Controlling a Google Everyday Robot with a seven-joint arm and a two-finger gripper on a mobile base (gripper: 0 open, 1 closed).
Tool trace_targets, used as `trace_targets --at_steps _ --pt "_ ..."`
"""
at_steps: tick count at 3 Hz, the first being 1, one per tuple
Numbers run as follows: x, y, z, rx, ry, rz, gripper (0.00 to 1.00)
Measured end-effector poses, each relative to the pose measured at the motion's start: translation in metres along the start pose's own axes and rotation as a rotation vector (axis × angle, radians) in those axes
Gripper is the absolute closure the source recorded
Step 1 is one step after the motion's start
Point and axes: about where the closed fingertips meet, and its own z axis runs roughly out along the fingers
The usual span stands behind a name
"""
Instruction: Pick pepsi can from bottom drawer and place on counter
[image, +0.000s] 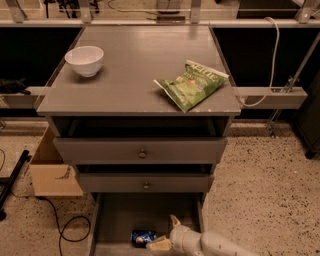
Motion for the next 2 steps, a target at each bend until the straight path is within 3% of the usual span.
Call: trace_targets --at_steps 2 --pt "-0.023 -0.016 0.027 0.069 -0.016 -0.206 0.00"
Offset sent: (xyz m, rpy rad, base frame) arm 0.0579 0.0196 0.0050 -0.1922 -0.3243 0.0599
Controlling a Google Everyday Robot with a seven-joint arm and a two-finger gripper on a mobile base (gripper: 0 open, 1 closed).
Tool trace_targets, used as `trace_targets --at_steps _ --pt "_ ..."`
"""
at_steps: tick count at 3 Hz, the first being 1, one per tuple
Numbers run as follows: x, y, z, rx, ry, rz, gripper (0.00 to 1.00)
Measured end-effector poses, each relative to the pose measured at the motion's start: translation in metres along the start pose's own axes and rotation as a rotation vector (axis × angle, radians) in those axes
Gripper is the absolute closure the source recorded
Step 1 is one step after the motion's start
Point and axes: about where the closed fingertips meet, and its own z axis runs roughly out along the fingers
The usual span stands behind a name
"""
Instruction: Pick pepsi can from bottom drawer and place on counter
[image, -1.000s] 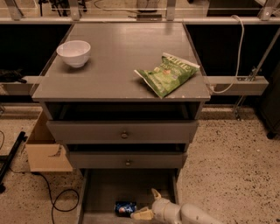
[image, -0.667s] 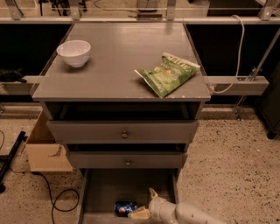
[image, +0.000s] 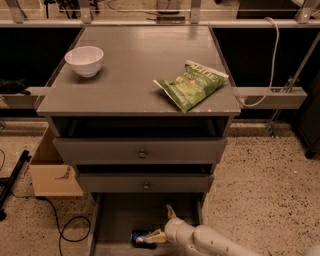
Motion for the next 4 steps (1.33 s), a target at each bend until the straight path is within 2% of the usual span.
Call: trace_targets --at_steps 1,2,3,4 --pt "-0.0028 -0.0113 0.0086 0.028 -0.048 -0.126 0.00" --pt "-0.0021 -0.0105 0.0102 0.026 -0.048 -0.152 0.00" --pt "-0.0055 -0.0101 0.0092 -0.005 -0.014 -0.174 0.00" --pt "-0.0111 -0.0147 0.0074 -0.040 0.053 -0.243 0.00"
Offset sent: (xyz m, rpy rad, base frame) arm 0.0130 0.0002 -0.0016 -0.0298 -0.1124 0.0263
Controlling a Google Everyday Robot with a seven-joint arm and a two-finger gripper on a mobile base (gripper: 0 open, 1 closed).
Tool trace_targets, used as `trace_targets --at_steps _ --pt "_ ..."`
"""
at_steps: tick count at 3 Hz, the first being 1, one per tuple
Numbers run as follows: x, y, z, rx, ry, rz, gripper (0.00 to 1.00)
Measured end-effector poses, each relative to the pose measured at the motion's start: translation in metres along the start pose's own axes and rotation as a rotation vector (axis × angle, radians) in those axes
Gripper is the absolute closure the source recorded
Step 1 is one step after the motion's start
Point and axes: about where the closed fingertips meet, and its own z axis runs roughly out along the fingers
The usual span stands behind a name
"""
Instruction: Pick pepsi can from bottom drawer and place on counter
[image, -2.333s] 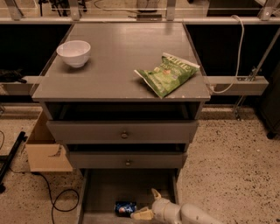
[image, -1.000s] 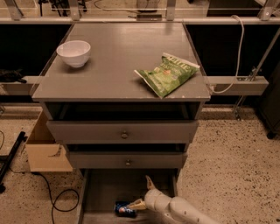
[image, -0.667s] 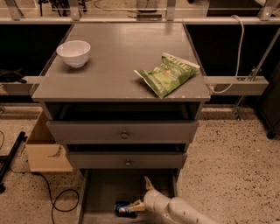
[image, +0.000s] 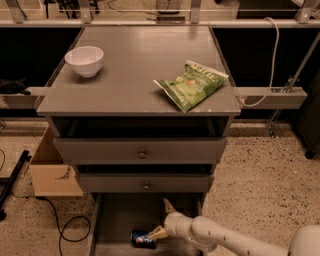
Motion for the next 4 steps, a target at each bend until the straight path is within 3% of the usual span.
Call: trace_targets --at_steps 3,4 --pt "0.030 0.013 0.014 -0.004 0.034 -0.001 0.00" --pt "0.031 0.030 0.024 -0.039 0.050 -0.041 0.00"
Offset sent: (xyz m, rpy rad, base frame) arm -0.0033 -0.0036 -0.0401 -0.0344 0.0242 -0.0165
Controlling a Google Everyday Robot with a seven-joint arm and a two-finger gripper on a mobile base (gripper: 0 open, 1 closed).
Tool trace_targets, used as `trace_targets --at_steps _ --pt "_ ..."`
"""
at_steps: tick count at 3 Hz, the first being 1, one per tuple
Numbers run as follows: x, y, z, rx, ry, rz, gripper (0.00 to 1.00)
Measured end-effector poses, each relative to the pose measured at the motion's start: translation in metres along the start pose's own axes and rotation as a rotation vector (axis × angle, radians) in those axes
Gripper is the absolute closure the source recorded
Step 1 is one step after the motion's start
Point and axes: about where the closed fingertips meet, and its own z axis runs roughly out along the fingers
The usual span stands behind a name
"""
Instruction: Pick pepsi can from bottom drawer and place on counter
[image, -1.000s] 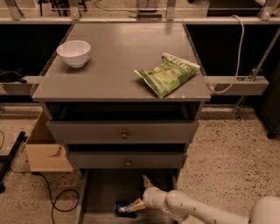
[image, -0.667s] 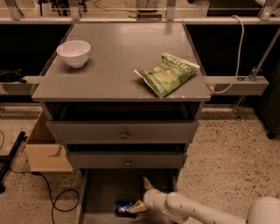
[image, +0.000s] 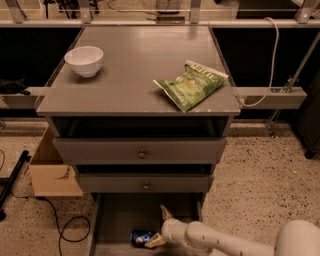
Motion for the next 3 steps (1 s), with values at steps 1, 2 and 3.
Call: trace_targets --at_steps 1,2,3 --pt "-0.008 0.017 0.016 -0.038 -0.002 -0.026 0.00" --pt "-0.012 0.034 0.032 -0.077 0.005 -0.041 0.00" --pt "-0.012 0.047 0.048 -0.107 0.016 -0.056 0.00"
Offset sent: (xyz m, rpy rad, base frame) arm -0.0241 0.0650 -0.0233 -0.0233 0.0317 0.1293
